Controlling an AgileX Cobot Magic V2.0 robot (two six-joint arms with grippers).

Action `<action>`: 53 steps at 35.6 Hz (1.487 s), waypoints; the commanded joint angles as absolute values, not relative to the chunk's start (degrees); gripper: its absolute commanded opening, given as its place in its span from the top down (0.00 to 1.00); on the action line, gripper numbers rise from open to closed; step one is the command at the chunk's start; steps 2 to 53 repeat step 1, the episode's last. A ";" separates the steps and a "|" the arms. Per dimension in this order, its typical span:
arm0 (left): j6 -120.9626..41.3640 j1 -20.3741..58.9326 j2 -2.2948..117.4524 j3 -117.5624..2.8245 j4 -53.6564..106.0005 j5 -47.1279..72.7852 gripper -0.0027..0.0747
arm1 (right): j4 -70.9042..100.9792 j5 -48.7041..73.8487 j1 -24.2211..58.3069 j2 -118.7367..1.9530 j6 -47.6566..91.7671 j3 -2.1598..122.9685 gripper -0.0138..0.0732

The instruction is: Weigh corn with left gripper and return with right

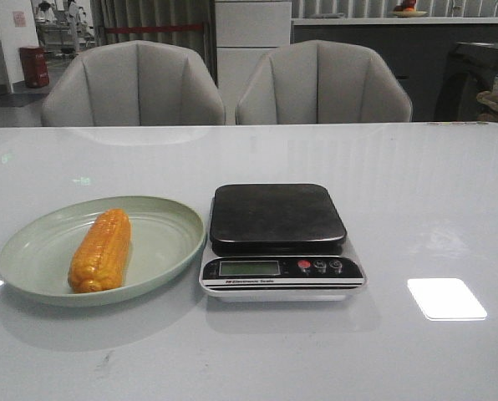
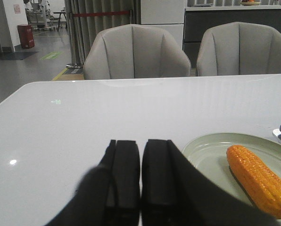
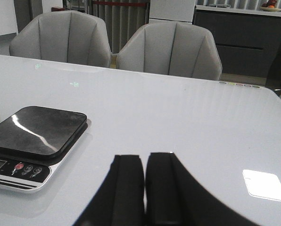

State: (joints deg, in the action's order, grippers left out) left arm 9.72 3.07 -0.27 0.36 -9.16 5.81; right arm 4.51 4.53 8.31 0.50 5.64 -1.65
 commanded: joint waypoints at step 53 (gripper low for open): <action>9.83 2.87 -1.42 2.13 -9.01 1.24 0.81 | 3.81 0.00 7.96 1.58 5.60 -2.07 0.63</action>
